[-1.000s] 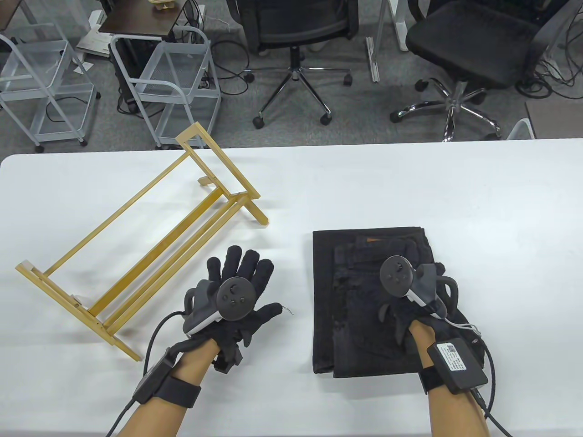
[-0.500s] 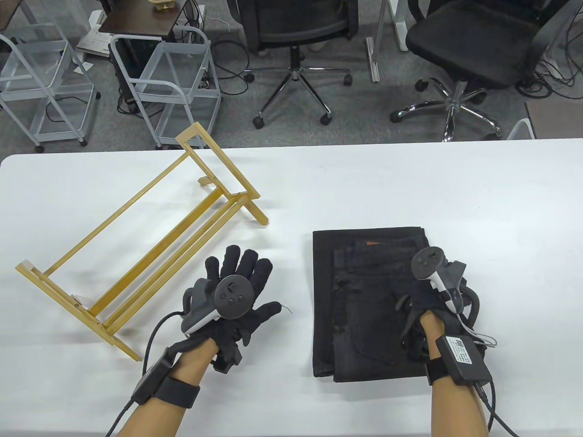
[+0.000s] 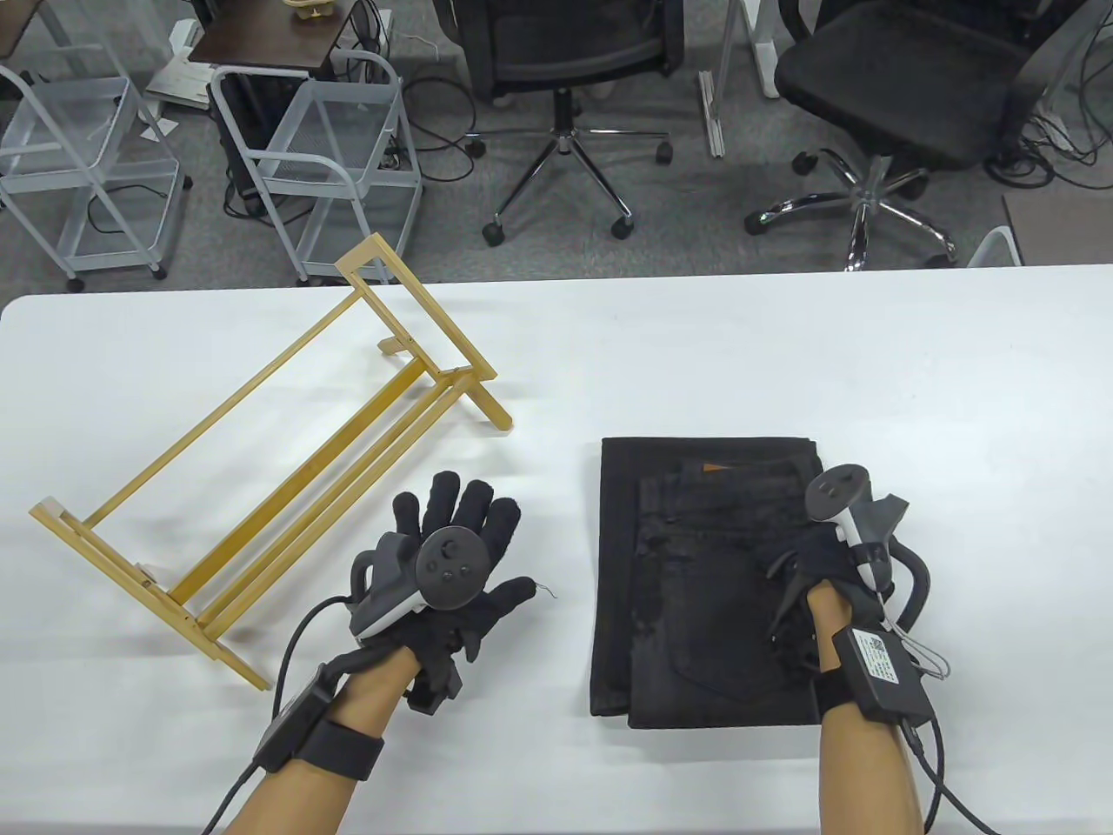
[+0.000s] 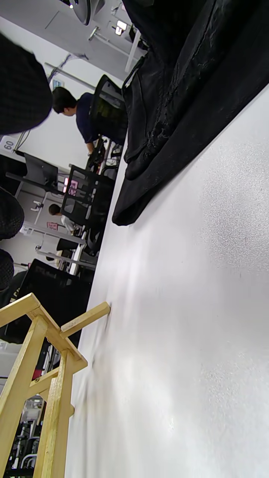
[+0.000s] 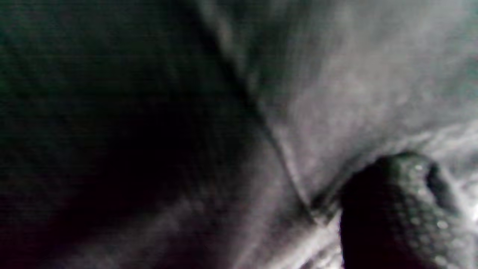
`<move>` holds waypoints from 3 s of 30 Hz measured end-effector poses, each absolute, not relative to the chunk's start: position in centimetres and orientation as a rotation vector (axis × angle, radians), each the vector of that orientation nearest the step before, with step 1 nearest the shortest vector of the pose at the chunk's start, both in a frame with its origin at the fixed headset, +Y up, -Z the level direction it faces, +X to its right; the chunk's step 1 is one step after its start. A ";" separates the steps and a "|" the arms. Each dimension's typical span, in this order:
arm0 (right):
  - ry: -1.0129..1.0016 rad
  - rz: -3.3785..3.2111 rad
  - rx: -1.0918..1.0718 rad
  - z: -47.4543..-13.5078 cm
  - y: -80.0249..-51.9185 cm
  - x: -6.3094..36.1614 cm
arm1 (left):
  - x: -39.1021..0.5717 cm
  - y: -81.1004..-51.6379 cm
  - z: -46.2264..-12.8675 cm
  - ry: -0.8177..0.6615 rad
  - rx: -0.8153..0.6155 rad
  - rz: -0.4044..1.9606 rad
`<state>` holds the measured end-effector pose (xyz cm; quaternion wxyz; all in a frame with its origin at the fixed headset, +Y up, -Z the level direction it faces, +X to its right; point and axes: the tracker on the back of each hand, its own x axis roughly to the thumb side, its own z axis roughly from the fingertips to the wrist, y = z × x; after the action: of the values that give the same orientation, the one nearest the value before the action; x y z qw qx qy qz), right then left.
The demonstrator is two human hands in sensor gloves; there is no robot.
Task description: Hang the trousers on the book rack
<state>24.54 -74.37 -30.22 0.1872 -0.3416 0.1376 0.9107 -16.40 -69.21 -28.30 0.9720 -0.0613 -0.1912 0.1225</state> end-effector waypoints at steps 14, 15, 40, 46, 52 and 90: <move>0.221 2.392 -0.763 -29.6 -73.9 25.1 | -16.3 -69.4 -28.3 -0.384 -0.138 0.246; 0.166 2.435 -0.730 -29.6 -73.6 24.8 | -16.3 -69.3 -28.3 -0.383 -0.137 0.247; -0.423 2.379 0.029 -28.0 -67.7 19.8 | -17.7 -69.6 -29.0 -0.320 -0.130 0.322; -0.548 2.387 0.192 -27.1 -65.5 17.8 | -18.2 -69.7 -29.3 -0.299 -0.153 0.370; -0.625 2.340 0.340 -26.1 -63.8 15.6 | -18.5 -69.9 -29.5 -0.283 -0.207 0.440; -0.733 1.971 0.541 -22.8 -60.6 12.8 | -20.4 -64.2 -27.2 -0.581 0.289 1.308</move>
<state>12.83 -60.58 -22.84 0.4662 0.2204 -0.2985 0.8031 -20.44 -64.24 -27.22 0.7452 0.1320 -0.2656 0.5973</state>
